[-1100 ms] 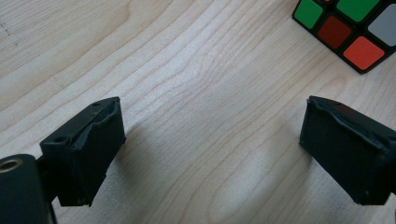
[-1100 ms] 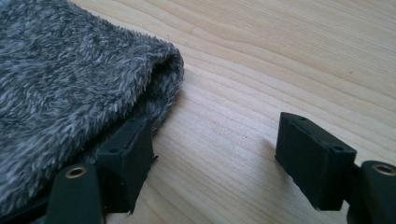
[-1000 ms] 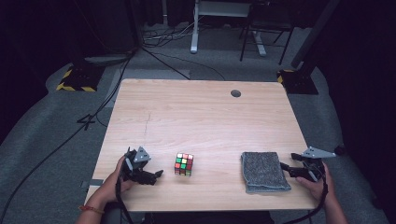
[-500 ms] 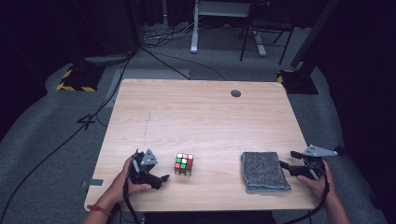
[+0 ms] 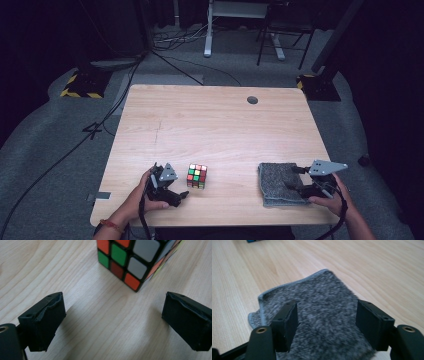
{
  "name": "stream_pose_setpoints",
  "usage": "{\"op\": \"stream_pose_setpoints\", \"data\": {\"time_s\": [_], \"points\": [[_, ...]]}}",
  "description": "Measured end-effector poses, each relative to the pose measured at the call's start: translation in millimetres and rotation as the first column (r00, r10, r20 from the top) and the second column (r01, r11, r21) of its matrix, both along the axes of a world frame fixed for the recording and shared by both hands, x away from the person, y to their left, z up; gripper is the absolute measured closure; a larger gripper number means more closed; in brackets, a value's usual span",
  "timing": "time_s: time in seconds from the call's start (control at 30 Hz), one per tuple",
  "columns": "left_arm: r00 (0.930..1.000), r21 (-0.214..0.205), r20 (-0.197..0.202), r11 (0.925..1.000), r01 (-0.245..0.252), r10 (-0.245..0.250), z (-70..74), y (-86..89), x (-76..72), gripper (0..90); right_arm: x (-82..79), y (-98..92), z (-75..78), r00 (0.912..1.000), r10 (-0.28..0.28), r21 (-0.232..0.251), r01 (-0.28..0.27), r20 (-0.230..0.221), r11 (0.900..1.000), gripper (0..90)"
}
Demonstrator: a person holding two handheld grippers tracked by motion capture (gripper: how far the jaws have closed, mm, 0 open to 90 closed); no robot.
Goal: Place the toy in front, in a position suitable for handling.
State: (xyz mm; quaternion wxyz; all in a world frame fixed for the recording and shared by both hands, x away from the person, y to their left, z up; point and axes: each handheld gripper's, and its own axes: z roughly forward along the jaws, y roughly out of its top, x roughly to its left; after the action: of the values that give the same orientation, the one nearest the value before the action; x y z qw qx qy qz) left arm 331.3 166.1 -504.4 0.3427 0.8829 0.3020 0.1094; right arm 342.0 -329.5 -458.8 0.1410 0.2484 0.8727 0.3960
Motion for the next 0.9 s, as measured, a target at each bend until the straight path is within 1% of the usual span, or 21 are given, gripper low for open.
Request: {"op": "stream_pose_setpoints", "data": {"time_s": [0.1,0.13,0.2,0.23,0.27,0.33,0.37,0.43,0.5,0.57,0.6,0.67,0.83,0.9], "points": [[1.0000,-0.001,0.001,1.0000,0.006,-0.006,-0.1,-4.4,0.0,5.4,-0.5,8.5,-5.6,0.9997,0.018,-0.018,-0.018,-0.018,0.9997,35.1],[0.9998,-0.002,0.000,0.9998,0.018,-0.018,-0.1,-8.8,0.6,5.3,-0.4,11.3,-8.8,0.9994,0.023,-0.028,-0.024,-0.027,0.9993,35.0],[0.9997,-0.002,0.001,0.9997,0.023,-0.023,-0.1,-14.5,1.3,5.4,0.2,16.9,-16.3,0.9992,0.024,-0.080,-0.027,-0.032,0.9964,34.5],[0.9996,-0.001,-0.002,0.9996,0.028,-0.028,0.0,-17.5,2.0,5.3,0.9,18.8,-19.9,0.9987,0.025,-0.088,-0.029,-0.044,0.9957,34.7],[0.9993,0.000,0.000,0.9993,0.037,-0.037,0.1,-20.1,3.2,5.3,2.0,19.9,-22.6,0.9982,0.026,-0.084,-0.030,-0.055,0.9960,34.4],[0.9990,0.000,-0.001,0.9990,0.044,-0.044,0.1,-22.2,4.4,5.3,3.1,20.7,-24.5,0.9980,0.022,-0.085,-0.027,-0.059,0.9960,33.5],[0.9983,0.000,0.000,0.9983,0.058,-0.058,0.2,-25.2,7.6,5.3,5.5,20.8,-27.2,0.9974,0.008,-0.074,-0.014,-0.072,0.9972,32.3],[0.9977,0.001,0.002,0.9977,0.068,-0.068,0.2,-26.6,9.8,5.3,6.2,20.4,-28.0,0.9971,0.008,-0.072,-0.014,-0.076,0.9973,31.9],[0.9972,0.000,-0.002,0.9972,0.075,-0.075,0.2,-28.9,12.2,5.3,9.6,17.3,-30.7,0.9946,-0.003,-0.048,-0.002,-0.104,0.9988,30.9],[0.9954,0.000,0.003,0.9954,0.096,-0.096,0.2,-34.2,16.3,5.4,11.0,15.5,-32.2,0.9945,-0.005,-0.039,0.001,-0.105,0.9992,31.0],[0.9954,0.000,0.003,0.9954,0.096,-0.096,0.2,-34.2,16.3,5.4,11.5,15.3,-32.4,0.9944,-0.008,-0.037,0.004,-0.106,0.9993,31.0],[0.9925,-0.002,0.001,0.9925,0.122,-0.122,0.2,-38.2,20.5,5.4,12.1,15.6,-32.5,0.9944,-0.007,-0.039,0.003,-0.105,0.9992,31.0],[0.9871,-0.003,-0.001,0.9871,0.160,-0.160,0.3,-45.2,30.7,5.4,18.7,16.2,-32.6,0.9937,-0.028,-0.044,0.024,-0.109,0.9988,31.1],[0.9860,-0.007,0.001,0.9860,0.167,-0.167,0.0,-47.8,34.4,5.5,21.5,16.4,-32.8,0.9938,-0.033,-0.046,0.028,-0.106,0.9985,31.1]]}}
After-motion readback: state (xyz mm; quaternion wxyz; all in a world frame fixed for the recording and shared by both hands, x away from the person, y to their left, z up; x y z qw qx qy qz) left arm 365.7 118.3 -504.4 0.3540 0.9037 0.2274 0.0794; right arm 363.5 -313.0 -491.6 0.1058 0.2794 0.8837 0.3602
